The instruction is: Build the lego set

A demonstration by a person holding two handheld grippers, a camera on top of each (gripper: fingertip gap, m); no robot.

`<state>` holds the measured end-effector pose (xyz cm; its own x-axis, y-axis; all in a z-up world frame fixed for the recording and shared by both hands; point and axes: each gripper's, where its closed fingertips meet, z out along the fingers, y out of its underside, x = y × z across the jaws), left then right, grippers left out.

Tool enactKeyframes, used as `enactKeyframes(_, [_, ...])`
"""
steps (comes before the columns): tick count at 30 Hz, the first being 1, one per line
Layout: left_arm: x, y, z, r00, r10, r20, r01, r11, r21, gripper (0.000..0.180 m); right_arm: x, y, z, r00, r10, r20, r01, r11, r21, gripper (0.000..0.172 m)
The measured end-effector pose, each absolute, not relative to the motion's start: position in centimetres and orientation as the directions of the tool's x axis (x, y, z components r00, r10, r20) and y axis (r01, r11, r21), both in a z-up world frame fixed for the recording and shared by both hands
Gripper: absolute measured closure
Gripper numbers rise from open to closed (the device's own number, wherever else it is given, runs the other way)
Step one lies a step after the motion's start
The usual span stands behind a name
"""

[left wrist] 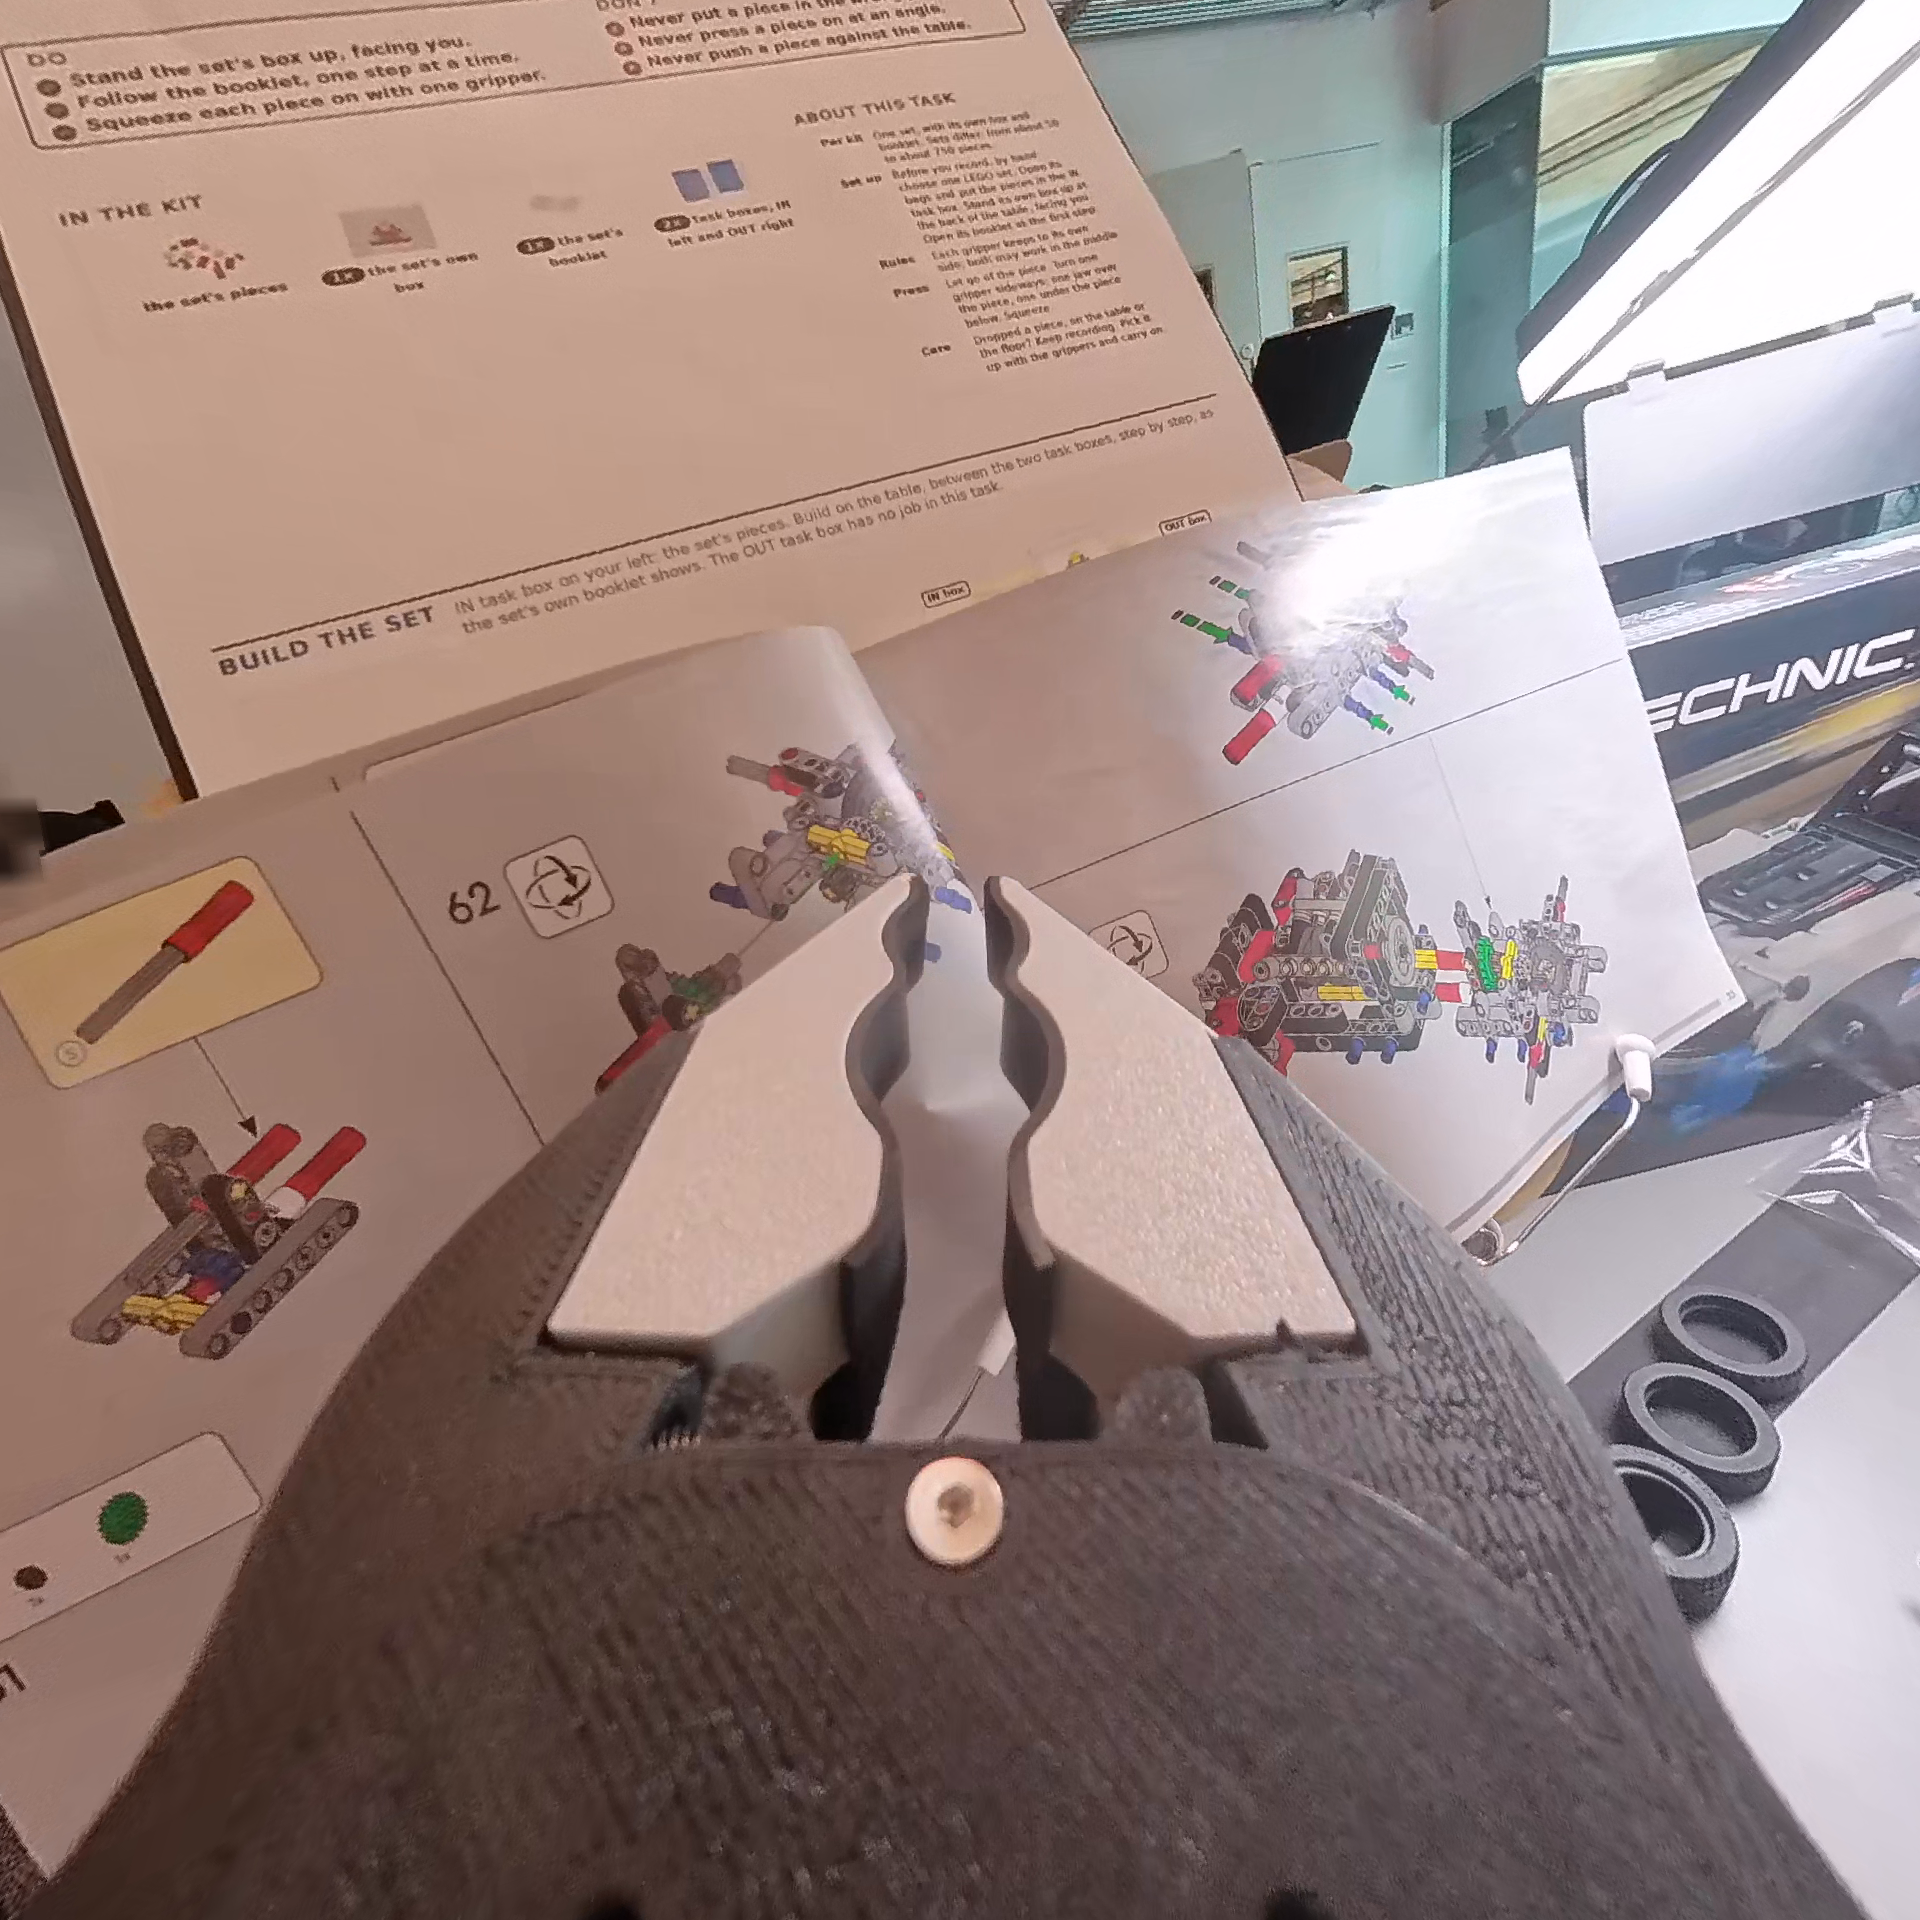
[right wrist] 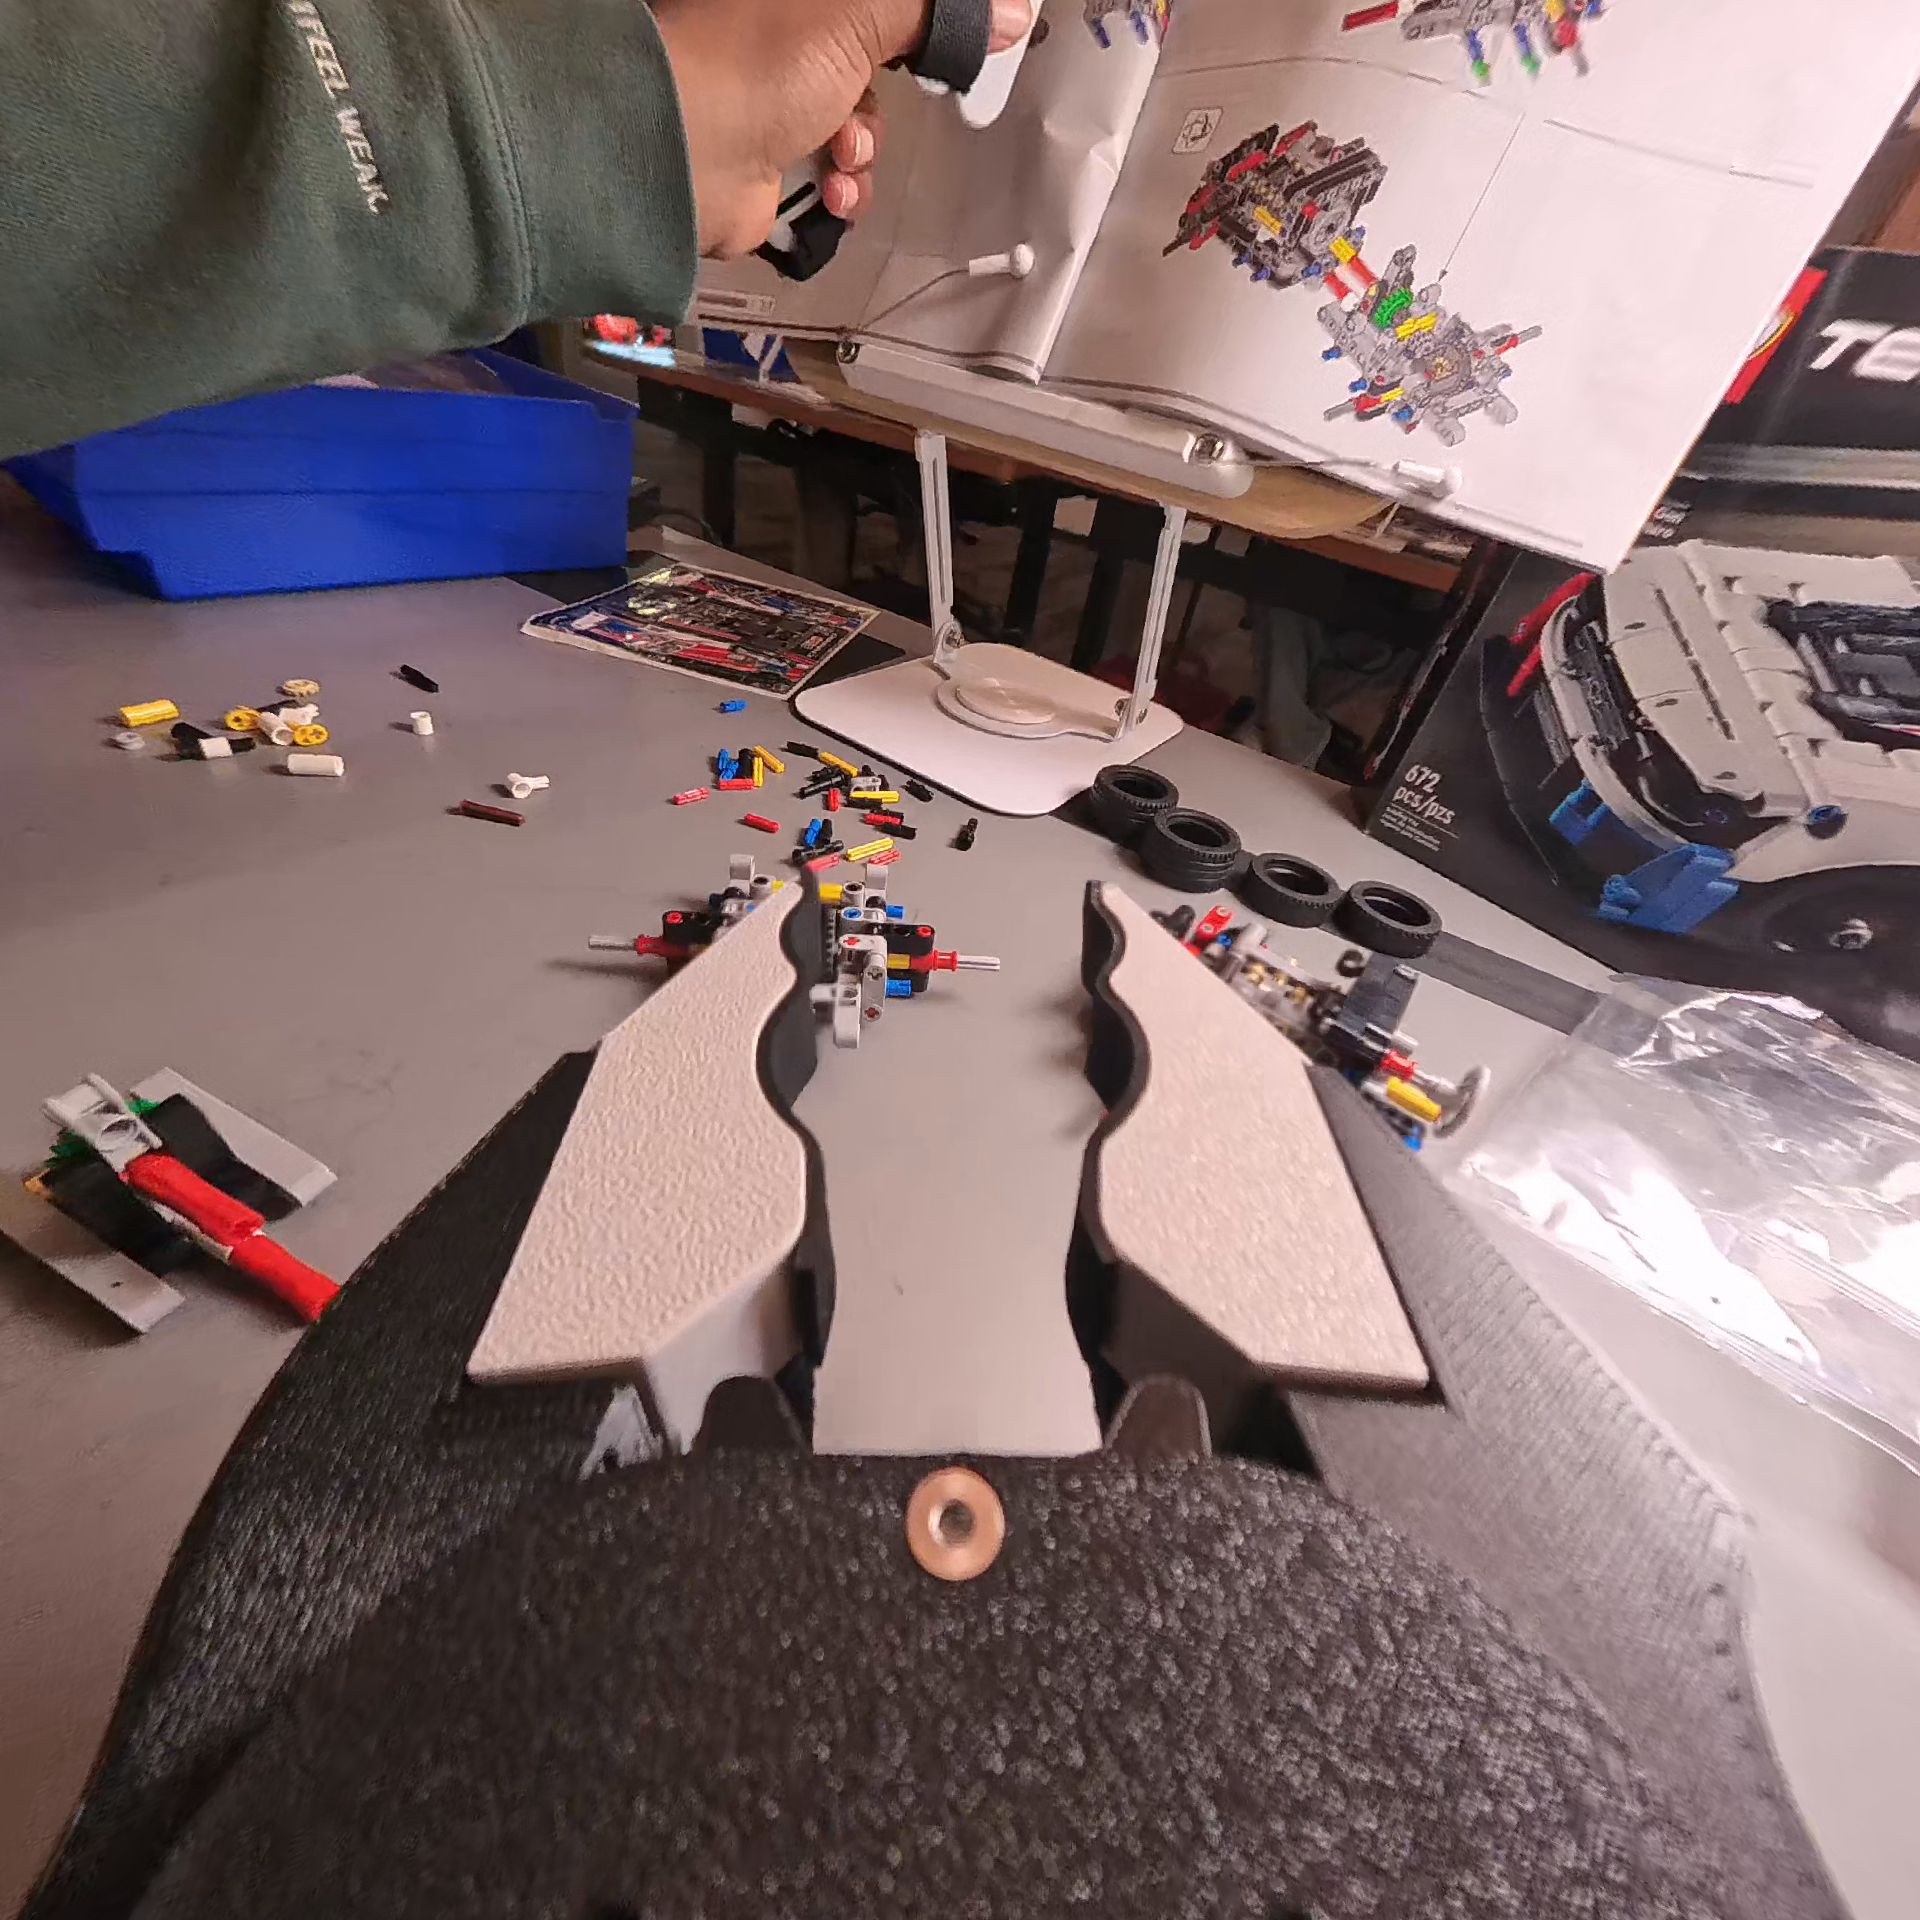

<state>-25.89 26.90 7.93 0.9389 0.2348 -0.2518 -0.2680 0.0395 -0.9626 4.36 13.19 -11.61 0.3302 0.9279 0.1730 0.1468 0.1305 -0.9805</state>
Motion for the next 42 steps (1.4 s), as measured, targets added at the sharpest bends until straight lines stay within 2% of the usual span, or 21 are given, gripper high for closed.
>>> enactKeyframes(3, [-26.0, 26.6, 7.9, 0.938, 0.236, -0.255, -0.270, 0.037, -0.962, 0.171, 2.8, 12.5, -14.6, 0.236, 0.960, 0.151, 0.293, 0.077, -0.953, 0.114])
enactKeyframes(7, [-26.1, 26.0, 7.9, 0.935, 0.237, -0.263, -0.278, 0.031, -0.960, 0.171, 0.2, 11.7, -16.9, 0.064, 0.978, 0.199, 0.472, 0.146, -0.870, 0.102])
enactKeyframes(9, [-26.2, 25.6, 8.0, 0.932, 0.240, -0.273, -0.288, 0.028, -0.957, 0.171, -0.8, 11.9, -18.2, 0.052, 0.993, 0.105, 0.577, 0.056, -0.814, 0.091])
enactKeyframes(11, [-26.3, 25.1, 8.1, 0.930, 0.240, -0.279, -0.292, 0.023, -0.956, 0.171, -1.8, 11.9, -19.5, 0.062, 0.996, 0.065, 0.656, 0.008, -0.755, 0.091])
enactKeyframes(13, [-26.4, 24.5, 8.1, 0.928, 0.241, -0.284, -0.298, 0.022, -0.954, 0.171, -2.3, 12.0, -20.9, 0.071, 0.992, 0.104, 0.711, 0.022, -0.703, 0.100])
enactKeyframes(14, [-26.4, 24.2, 8.1, 0.927, 0.241, -0.287, -0.301, 0.019, -0.954, 0.171, -2.5, 12.3, -21.4, 0.084, 0.989, 0.121, 0.719, 0.024, -0.695, 0.109])
enactKeyframes(16, [-26.5, 23.7, 8.1, 0.924, 0.243, -0.294, -0.308, 0.018, -0.951, 0.171, -2.5, 12.6, -21.5, 0.063, 0.986, 0.157, 0.716, 0.065, -0.695, 0.113])
enactKeyframes(17, [-26.5, 23.4, 8.1, 0.923, 0.244, -0.297, -0.311, 0.018, -0.950, 0.171, -2.0, 12.3, -21.5, 0.010, 0.987, 0.158, 0.720, 0.102, -0.687, 0.126])
enactKeyframes(19, [-26.5, 22.9, 8.0, 0.923, 0.241, -0.301, -0.314, 0.015, -0.949, 0.171, -0.3, 11.9, -21.0, -0.136, 0.976, 0.171, 0.708, 0.216, -0.673, 0.130])
enactKeyframes(22, [-26.5, 22.0, 7.7, 0.919, 0.233, -0.319, -0.329, 0.005, -0.944, 0.171, 4.9, 12.0, -21.1, -0.380, 0.910, 0.169, 0.691, 0.400, -0.602, 0.131])
enactKeyframes(24, [-26.5, 21.5, 7.6, 0.916, 0.232, -0.328, -0.337, -0.001, -0.942, 0.171, 7.6, 11.6, -20.6, -0.467, 0.879, 0.096, 0.653, 0.416, -0.633, 0.131])
enactKeyframes(26, [-26.5, 21.1, 7.4, 0.916, 0.232, -0.329, -0.337, -0.006, -0.942, 0.171, 9.0, 11.5, -20.2, -0.487, 0.873, 0.029, 0.645, 0.382, -0.662, 0.131])
enactKeyframes(29, [-26.6, 20.8, 7.1, 0.913, 0.239, -0.330, -0.337, -0.013, -0.941, 0.171, 10.1, 12.0, -20.7, -0.511, 0.858, 0.045, 0.663, 0.427, -0.615, 0.131])
enactKeyframes(38, [-26.9, 20.3, 6.8, 0.911, 0.247, -0.331, -0.335, -0.029, -0.942, 0.171, 10.3, 10.5, -21.0, -0.596, 0.802, 0.036, 0.625, 0.492, -0.606, 0.131])
enactKeyframes(42, [-24.3, 18.3, 5.9, 0.940, 0.162, -0.300, -0.301, -0.018, -0.953, 0.165, 10.4, 9.7, -21.4, -0.629, 0.776, 0.051, 0.603, 0.527, -0.599, 0.131])
